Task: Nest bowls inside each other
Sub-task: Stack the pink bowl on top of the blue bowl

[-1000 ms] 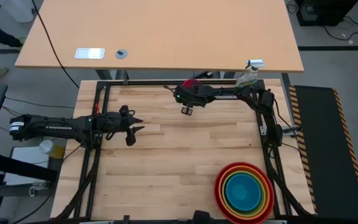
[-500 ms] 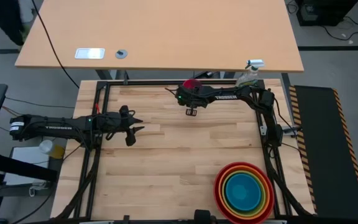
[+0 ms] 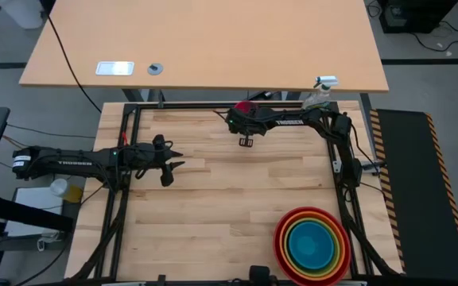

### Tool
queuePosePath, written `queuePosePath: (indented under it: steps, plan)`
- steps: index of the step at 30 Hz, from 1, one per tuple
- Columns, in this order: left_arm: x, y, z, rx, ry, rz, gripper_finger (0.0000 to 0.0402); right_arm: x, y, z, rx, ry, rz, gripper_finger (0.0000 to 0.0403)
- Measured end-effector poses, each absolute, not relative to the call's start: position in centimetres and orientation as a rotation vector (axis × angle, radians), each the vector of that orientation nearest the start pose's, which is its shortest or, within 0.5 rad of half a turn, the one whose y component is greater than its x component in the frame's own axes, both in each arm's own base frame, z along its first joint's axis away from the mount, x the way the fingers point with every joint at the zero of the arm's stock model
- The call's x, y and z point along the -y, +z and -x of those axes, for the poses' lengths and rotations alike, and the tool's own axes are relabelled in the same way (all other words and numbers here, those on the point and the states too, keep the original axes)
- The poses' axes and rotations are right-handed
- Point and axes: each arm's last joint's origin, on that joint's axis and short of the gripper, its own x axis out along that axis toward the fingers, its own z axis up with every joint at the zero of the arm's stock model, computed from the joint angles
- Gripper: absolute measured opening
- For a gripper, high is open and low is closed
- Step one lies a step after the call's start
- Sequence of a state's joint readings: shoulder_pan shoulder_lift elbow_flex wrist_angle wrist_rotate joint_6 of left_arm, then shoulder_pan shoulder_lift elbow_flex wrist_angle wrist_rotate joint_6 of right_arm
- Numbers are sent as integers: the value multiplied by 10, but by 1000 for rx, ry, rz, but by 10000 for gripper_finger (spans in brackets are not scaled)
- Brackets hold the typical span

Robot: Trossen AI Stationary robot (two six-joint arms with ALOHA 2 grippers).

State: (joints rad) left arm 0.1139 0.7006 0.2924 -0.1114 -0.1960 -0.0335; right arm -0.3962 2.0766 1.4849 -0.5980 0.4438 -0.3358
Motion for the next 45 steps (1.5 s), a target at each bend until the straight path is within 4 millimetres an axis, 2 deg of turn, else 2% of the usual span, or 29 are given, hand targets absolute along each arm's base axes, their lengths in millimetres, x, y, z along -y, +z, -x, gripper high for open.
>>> queuePosePath:
  steps: [10, 18, 27, 33, 38, 45]
  plan:
    - [-23, 182, -148, -533, 311, 8, 144, 173, 160, -383, -1331, -494, 307, 17]
    - [-23, 181, -147, -550, 311, 7, 144, 164, 161, -387, -1336, -499, 355, 12]
    - [-23, 181, -147, -549, 311, 7, 144, 112, 172, -399, -1341, -441, 438, 12]
    - [-23, 181, -147, -544, 311, 7, 144, 74, 204, -400, -1295, -428, 411, 12]
    - [-23, 182, -148, -535, 311, 8, 144, 37, 230, -390, -1262, -401, 393, 12]
    - [-23, 182, -148, -533, 311, 8, 144, -29, 268, -357, -1220, -397, 298, 12]
